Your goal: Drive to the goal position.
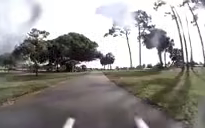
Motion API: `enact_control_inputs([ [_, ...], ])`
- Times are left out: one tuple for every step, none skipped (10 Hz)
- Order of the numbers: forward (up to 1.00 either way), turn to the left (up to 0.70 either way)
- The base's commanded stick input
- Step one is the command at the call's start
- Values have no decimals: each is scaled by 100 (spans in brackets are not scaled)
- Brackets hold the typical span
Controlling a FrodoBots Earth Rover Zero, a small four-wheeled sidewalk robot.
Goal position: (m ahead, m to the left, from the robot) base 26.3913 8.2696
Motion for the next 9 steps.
enact_control_inputs([
  [85,0],
  [85,0],
  [85,0],
  [85,0],
  [85,0],
  [85,0],
  [85,0],
  [85,0],
  [85,0],
])
